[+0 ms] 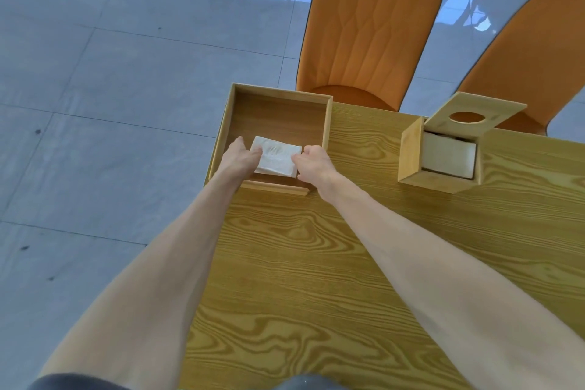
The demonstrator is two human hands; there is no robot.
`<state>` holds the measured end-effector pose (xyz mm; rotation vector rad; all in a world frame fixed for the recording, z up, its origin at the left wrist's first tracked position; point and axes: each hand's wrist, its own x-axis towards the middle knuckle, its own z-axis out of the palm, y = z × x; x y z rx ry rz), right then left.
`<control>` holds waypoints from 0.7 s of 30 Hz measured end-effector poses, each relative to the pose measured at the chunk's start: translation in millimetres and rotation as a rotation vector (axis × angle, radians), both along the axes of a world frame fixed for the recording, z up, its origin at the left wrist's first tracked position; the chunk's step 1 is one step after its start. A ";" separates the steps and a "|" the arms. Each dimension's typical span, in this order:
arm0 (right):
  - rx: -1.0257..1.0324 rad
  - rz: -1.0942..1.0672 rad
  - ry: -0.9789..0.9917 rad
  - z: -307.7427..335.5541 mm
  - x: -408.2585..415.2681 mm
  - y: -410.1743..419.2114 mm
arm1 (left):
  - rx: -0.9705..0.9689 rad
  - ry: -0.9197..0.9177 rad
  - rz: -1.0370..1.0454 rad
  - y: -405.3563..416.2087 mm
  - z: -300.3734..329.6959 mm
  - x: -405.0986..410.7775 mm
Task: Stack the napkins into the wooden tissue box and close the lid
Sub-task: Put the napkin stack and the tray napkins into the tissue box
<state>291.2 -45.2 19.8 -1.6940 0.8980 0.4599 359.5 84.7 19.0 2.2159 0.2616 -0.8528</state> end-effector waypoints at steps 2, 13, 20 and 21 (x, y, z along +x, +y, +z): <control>0.031 -0.008 0.007 -4.2 5.9 1.0 | -0.015 0.024 0.027 -1.3 -1.4 5.3; 0.073 -0.089 0.020 -17.9 4.6 -1.5 | 0.048 0.084 0.051 -9.6 -12.7 10.7; 0.041 -0.085 -0.035 -17.4 2.2 3.1 | 0.024 0.084 0.051 -0.2 -16.0 9.7; 0.031 -0.085 -0.044 -17.6 1.7 3.1 | 0.009 0.085 0.054 1.9 -16.2 9.8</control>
